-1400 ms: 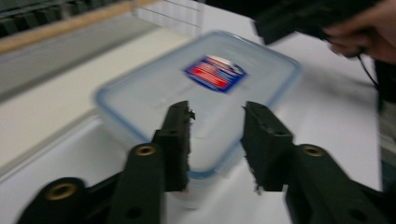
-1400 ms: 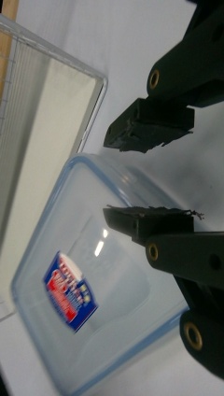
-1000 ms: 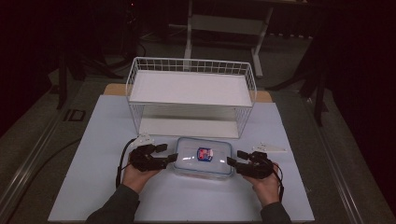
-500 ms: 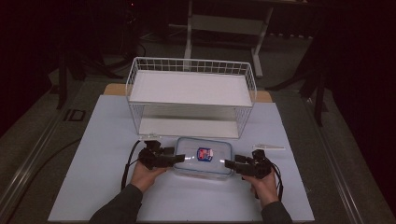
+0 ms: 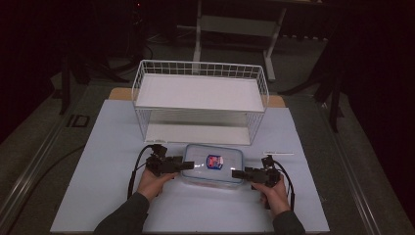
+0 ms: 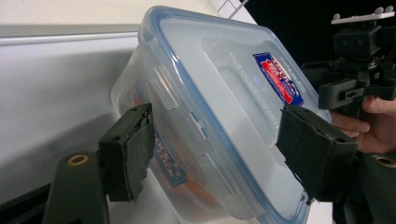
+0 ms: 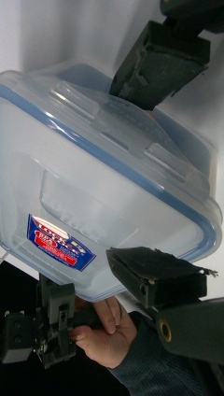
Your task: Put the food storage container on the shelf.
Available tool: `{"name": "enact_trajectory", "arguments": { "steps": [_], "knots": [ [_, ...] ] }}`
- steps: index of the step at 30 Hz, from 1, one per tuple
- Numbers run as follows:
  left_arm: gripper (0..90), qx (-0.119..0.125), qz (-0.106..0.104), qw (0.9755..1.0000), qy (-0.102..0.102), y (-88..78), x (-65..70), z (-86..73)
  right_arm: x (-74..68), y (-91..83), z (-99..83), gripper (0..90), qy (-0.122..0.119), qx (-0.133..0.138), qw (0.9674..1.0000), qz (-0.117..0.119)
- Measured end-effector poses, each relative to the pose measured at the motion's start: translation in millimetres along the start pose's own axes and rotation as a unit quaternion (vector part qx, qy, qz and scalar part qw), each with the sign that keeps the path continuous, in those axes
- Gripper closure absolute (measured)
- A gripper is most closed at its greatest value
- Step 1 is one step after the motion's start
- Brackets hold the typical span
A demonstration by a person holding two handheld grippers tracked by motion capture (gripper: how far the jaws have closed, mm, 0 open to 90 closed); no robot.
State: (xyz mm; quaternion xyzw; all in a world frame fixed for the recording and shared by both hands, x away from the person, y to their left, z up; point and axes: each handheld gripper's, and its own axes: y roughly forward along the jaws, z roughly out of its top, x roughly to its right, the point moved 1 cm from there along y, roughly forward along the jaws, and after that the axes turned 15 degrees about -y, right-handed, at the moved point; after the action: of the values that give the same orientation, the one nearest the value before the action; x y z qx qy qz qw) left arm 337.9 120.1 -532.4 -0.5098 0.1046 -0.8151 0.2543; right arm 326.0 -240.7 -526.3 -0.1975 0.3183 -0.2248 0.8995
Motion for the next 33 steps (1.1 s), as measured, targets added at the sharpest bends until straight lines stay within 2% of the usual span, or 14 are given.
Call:
{"name": "enact_trajectory", "arguments": {
  "steps": [2,7,10,12,15,16,22,26,30,33],
  "knots": [
    [25.9,-0.011,-0.009,0.9998,-0.013,3.0,-1.4,-0.1,-0.1,-1.9,0.1,24.2,-0.001,0.001,1.0000,0.001],
    [24.4,-0.015,-0.010,0.9996,-0.023,2.8,-2.0,-0.1,3.8,-4.1,-1.8,28.3,0.017,0.008,0.9997,0.013],
    [28.8,-0.016,-0.011,0.9996,-0.022,-0.6,-1.4,-0.2,4.3,-5.2,-2.3,29.9,0.028,0.008,0.9994,0.017],
    [31.6,-0.013,-0.020,0.9994,-0.025,-3.0,-3.4,-1.2,4.7,-6.6,-2.7,32.3,0.031,0.011,0.9992,0.020],
    [36.1,-0.010,-0.031,0.9984,-0.046,-6.5,-5.5,-2.9,5.0,-8.6,-3.4,35.0,0.032,0.016,0.9991,0.022],
    [37.5,-0.010,-0.032,0.9983,-0.047,-7.7,-5.4,-3.1,4.8,-9.2,-3.4,36.2,0.032,0.018,0.9991,0.021],
    [43.7,-0.013,-0.033,0.9988,-0.034,-14.8,-1.4,-5.2,0.7,-14.3,-2.5,42.5,0.020,0.026,0.9993,0.018],
    [48.7,-0.010,-0.036,0.9986,-0.038,-19.1,0.0,-7.9,-1.9,-16.0,-2.7,44.4,0.013,0.029,0.9994,0.014],
    [50.4,-0.006,-0.016,0.9997,-0.017,-24.5,11.4,-14.4,-10.8,-19.9,-3.4,47.1,-0.007,0.032,0.9995,0.004],
    [50.7,-0.006,-0.009,0.9999,-0.007,-25.8,15.0,-16.1,-15.6,-21.5,-3.9,47.4,-0.017,0.028,0.9994,-0.003]
  ]
}}
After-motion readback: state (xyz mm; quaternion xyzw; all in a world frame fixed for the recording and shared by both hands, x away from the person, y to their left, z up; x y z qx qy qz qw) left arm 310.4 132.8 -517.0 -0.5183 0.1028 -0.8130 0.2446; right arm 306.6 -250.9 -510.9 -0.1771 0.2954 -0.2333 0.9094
